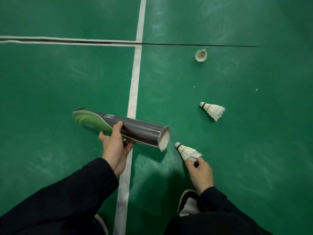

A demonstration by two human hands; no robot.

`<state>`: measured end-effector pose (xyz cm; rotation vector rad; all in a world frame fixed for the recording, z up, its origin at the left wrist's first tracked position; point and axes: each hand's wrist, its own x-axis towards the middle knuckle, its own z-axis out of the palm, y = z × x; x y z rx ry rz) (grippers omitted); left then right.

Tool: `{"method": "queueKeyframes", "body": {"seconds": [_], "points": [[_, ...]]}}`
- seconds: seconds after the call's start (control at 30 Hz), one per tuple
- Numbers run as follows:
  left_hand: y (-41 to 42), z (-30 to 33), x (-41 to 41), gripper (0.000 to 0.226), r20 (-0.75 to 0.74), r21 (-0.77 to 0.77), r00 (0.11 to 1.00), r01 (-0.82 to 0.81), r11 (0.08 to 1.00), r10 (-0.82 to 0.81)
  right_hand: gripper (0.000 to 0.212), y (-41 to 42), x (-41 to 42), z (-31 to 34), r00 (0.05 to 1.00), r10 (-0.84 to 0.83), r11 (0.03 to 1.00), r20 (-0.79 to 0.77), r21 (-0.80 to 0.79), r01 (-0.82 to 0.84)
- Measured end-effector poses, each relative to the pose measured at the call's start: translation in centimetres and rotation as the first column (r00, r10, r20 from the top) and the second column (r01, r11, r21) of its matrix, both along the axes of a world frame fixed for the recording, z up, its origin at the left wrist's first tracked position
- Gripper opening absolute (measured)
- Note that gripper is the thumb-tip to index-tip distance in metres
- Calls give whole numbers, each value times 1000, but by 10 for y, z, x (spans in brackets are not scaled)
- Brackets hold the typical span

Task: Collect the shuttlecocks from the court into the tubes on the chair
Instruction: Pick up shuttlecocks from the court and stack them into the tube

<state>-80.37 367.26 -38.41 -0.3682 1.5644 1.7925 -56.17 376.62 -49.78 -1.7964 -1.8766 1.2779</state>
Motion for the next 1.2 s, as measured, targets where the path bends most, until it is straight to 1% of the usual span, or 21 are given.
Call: {"method": "queueKeyframes", "body": {"seconds": [0.03, 0.1, 0.2, 0.27, 0.33, 0.4, 0.47, 0.53, 0.6, 0.67, 0.77, 1.0, 1.2], "points": [[-3, 0, 2, 74, -3, -14, 1000, -8, 1000, 8, 23, 1, 0, 1, 999, -11, 1000, -34, 3, 12], [-7, -2, 5, 74, 2, -30, 999, -43, 999, 43, 20, 2, 0, 5, 990, -50, 999, -131, -8, 50], [-9, -7, 4, 73, 12, -54, 996, -83, 995, 84, 17, 1, -3, 20, 948, -87, 996, -305, -42, 78], [-11, -9, 2, 77, -1, -79, 996, -86, 993, 86, 18, -2, -6, 35, 919, -27, 1000, -394, 4, 31], [-14, -11, -1, 83, -29, -105, 996, -85, 991, 83, 30, -9, -12, 53, 898, 94, 988, -429, 150, -32], [-17, -11, -2, 87, -52, -128, 996, -84, 988, 78, 34, -15, -23, 69, 892, 215, 950, -399, 299, -95], [-18, -11, -1, 88, -54, -137, 996, -73, 988, 66, 30, -20, -35, 73, 901, 303, 904, -312, 394, -168], [-18, -10, 0, 87, -42, -126, 998, -55, 990, 50, 24, -22, -46, 74, 904, 357, 869, -234, 439, -230], [-18, -11, 0, 87, -34, -113, 999, -37, 993, 33, 16, -25, -54, 74, 889, 409, 842, -209, 461, -279], [-19, -11, -1, 88, -25, -107, 999, -28, 994, 25, 14, -30, -58, 75, 867, 453, 823, -210, 473, -315], [-20, -9, -2, 89, -15, -97, 999, -31, 995, 29, 20, -34, -63, 78, 856, 473, 813, -208, 478, -333], [-22, -10, 0, 92, 0, -71, 999, -52, 996, 52, 31, -36, -68, 85, 850, 467, 845, -243, 406, -348], [-22, -11, 0, 91, -2, -71, 999, -54, 996, 54, 36, -35, -68, 86, 835, 491, 841, -248, 385, -380]]}}
